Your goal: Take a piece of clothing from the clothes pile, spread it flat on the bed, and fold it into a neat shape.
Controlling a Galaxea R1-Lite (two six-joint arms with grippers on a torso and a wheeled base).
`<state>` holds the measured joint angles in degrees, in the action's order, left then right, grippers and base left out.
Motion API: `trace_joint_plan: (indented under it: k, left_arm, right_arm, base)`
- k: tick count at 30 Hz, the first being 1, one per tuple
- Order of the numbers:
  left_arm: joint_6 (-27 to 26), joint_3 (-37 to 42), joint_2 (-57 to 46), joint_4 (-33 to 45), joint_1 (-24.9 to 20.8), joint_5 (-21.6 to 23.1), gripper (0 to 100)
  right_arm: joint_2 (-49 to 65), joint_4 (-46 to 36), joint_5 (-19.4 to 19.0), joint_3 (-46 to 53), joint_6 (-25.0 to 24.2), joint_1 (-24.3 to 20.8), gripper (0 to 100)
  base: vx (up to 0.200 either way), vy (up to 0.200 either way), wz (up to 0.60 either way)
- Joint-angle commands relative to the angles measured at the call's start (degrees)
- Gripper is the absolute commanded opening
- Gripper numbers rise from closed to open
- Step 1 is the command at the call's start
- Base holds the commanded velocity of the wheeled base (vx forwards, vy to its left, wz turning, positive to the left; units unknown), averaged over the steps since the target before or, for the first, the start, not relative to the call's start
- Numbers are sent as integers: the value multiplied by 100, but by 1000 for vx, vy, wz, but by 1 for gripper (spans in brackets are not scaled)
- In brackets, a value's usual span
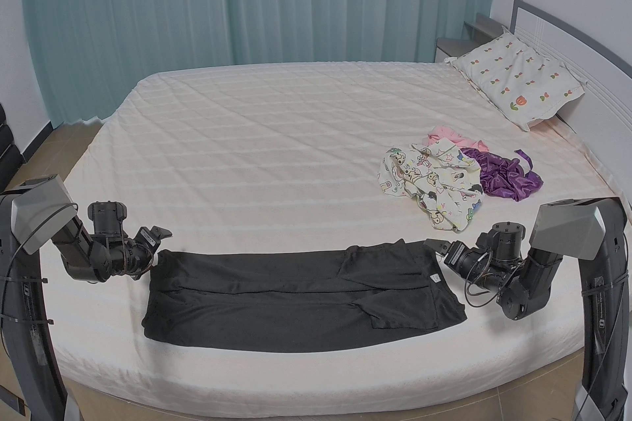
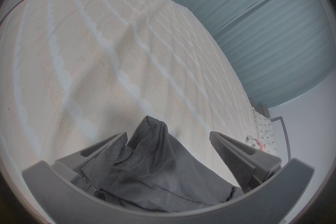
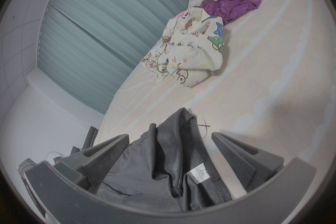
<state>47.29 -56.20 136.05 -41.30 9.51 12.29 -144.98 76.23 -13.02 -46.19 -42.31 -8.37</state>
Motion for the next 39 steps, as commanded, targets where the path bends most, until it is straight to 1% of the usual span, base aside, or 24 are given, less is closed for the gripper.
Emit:
trace_joint_plan:
  k: [1,4,5,8,15,19,23,25,29,31,38,39]
  left_arm:
    - [-9,171,-193,-18,7,19,100]
    - [-53,294,-298,-18,7,107,100]
    - [-185,390,-324,-18,7,177,100]
    - [-343,417,-316,-18,7,177,100]
    - [-466,417,-307,-9,95,169,100]
    - [-457,382,-324,-18,183,213,100]
    - [-396,364,-491,-115,403,432,100]
    - [-317,382,-509,-185,411,432,100]
    - [-281,540,-509,-563,420,450,100]
    - [-290,584,-483,-695,420,450,100]
    - [-281,601,-474,-695,403,459,100]
    - [-281,601,-483,-704,385,459,100]
  right_arm:
    - [198,164,1,260,-14,29,100]
    - [207,331,1,453,-14,38,100]
    - [216,481,1,594,-14,38,100]
    - [216,595,10,690,-14,29,100]
    - [163,630,19,796,-23,-15,100]
    - [146,630,36,813,-14,-33,100]
    - [146,630,36,822,-23,-33,100]
    - [137,630,36,822,-14,-24,100]
    - [137,621,36,822,-23,-24,100]
    - [146,630,28,857,-14,-24,100]
    - [146,630,28,875,-23,-33,100]
    - [146,621,28,884,-14,-33,100]
  base:
    - [0,0,0]
    - [0,0,0]
    - [0,0,0]
    - [0,0,0]
    - [0,0,0]
    - [0,0,0]
    - [0,0,0]
    - [0,0,0]
    - [0,0,0]
    - [200,0,0]
    - [200,0,0]
    - [0,0,0]
